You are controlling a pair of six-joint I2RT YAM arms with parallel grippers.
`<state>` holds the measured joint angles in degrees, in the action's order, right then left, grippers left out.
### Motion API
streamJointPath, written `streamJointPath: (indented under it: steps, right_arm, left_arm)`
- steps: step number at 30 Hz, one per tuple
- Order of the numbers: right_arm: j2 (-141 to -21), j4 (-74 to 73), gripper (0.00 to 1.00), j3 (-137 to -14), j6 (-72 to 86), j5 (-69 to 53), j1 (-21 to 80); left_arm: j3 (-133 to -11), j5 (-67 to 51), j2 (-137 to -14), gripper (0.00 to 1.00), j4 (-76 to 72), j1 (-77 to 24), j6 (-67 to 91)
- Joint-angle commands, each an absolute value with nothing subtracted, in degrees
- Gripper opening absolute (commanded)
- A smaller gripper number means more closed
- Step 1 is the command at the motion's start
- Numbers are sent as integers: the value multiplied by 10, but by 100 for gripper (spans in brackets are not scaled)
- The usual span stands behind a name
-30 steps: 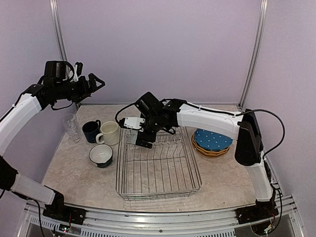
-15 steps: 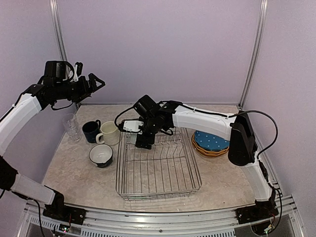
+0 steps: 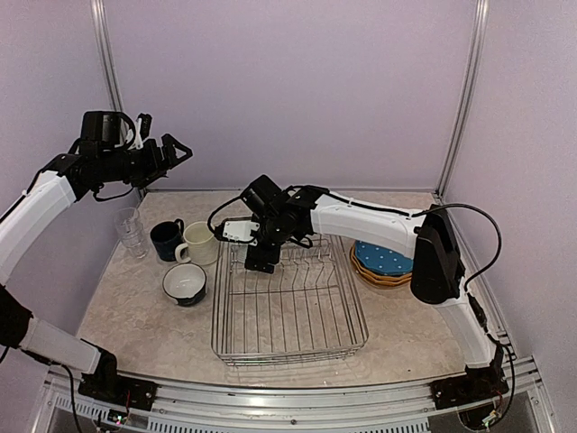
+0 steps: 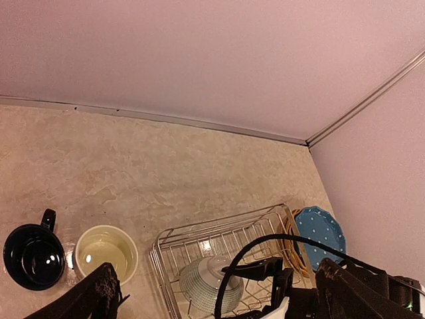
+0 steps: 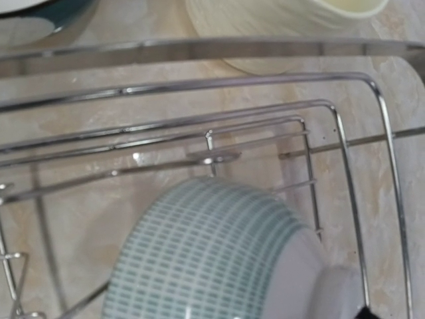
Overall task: Unload the mixed dishes from the dish rack
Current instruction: Grab the bowl from the dish rack.
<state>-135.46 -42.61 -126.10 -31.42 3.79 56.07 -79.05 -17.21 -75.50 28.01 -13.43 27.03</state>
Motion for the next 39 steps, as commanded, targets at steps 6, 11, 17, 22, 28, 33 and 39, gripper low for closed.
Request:
streamJointPath:
  steps: [6, 11, 17, 22, 28, 33, 39]
  right_arm:
    - [-1392, -437, 89, -1276, -304, 69, 550]
    - [-1400, -450, 83, -1288, -303, 78, 549]
    - [-1403, -455, 88, -1288, -307, 76, 548]
    - [-1408, -459, 88, -1295, -307, 64, 545]
    - [-1409, -462, 88, -1298, -307, 47, 542]
    - [-1413, -461, 80, -1306, -298, 57, 542]
    - [-1398, -446, 66, -1306, -277, 74, 544]
  left_arm:
    - [-805, -182, -758, 99, 288, -131, 278]
    - [-806, -183, -759, 99, 289, -131, 278]
    - [-806, -185, -763, 99, 290, -131, 279]
    - [-806, -184, -765, 99, 290, -131, 279]
    - [-807, -186, -767, 99, 291, -131, 279]
    - [-807, -188, -769, 99, 291, -131, 280]
    - [-806, -189, -772, 99, 290, -131, 281]
